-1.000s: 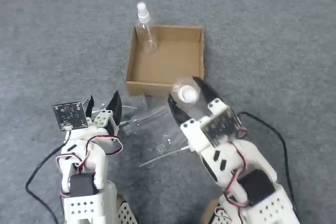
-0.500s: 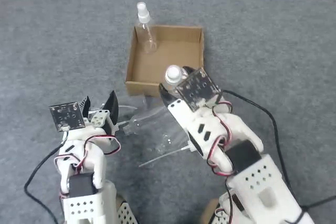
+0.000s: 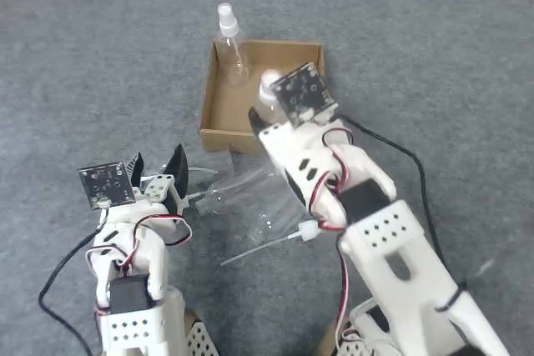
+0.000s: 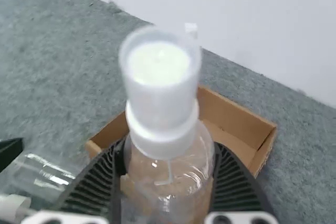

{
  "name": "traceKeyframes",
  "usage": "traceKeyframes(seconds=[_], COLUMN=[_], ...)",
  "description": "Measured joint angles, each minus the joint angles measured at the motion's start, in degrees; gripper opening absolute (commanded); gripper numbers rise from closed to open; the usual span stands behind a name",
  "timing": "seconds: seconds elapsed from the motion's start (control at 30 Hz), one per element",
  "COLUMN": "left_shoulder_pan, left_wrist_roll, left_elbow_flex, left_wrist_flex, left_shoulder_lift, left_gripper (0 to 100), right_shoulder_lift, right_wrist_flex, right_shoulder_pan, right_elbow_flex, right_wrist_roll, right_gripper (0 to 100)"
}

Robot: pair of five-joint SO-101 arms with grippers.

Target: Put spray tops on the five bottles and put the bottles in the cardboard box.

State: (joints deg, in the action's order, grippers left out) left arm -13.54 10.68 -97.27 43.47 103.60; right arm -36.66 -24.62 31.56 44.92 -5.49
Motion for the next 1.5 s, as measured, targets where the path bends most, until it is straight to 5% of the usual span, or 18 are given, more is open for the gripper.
traceKeyframes(seconds=[0.5, 1.5], left_shoulder_pan=[0.0, 0.0], left_wrist_roll=[0.0, -0.2], left_elbow_flex=[0.0, 0.0], left_wrist_flex=[0.0, 0.0], left_shoulder_lift=[0.0, 0.0], left_gripper=[23, 23], right_shoulder_lift=[15.8, 55.2], right_wrist_flex=[18.6, 19.0], right_shoulder_pan=[-0.6, -0.6], right_elbow_flex=[-0.8, -32.8], right_wrist_roll=[0.4, 7.4], right_gripper=[5.4, 5.8])
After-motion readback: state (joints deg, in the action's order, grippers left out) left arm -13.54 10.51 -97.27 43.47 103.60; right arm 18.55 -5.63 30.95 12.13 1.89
